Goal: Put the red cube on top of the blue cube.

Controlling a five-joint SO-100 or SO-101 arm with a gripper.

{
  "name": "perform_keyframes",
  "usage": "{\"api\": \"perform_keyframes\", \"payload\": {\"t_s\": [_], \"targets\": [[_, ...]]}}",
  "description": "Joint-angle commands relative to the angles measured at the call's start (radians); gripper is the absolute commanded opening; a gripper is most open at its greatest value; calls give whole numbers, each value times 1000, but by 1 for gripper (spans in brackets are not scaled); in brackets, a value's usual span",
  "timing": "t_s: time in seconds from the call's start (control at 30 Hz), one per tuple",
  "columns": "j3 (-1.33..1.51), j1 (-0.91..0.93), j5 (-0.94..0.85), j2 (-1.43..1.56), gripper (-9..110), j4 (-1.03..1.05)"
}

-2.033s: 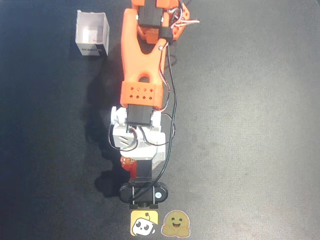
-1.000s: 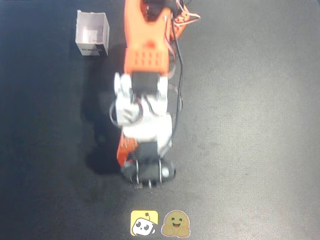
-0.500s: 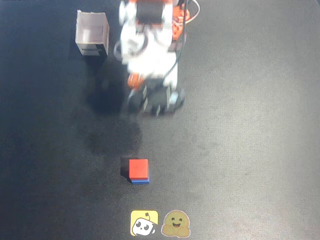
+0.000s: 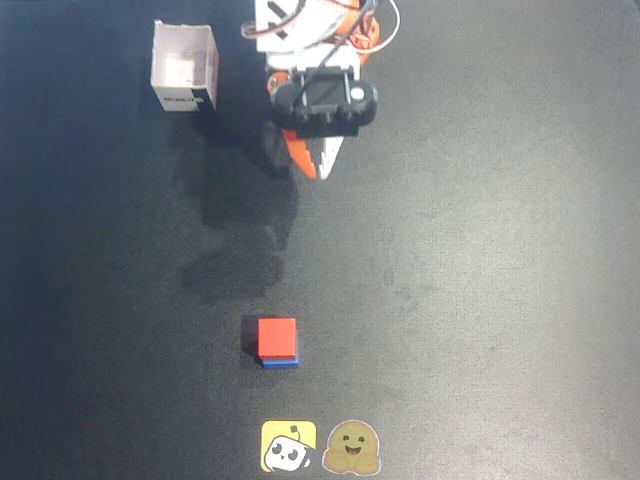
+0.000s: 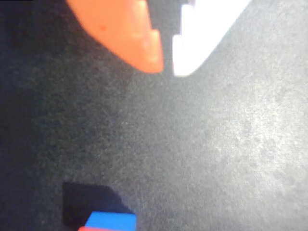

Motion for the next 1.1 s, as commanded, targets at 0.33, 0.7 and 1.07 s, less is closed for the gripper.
{"api": "perform_keyframes", "payload": {"t_s": [0.33, 0.7, 1.07], "targets": [[127, 11, -35, 23, 0, -106], [127, 2, 20, 23, 0, -3], [127, 9, 20, 23, 0, 103]]}}
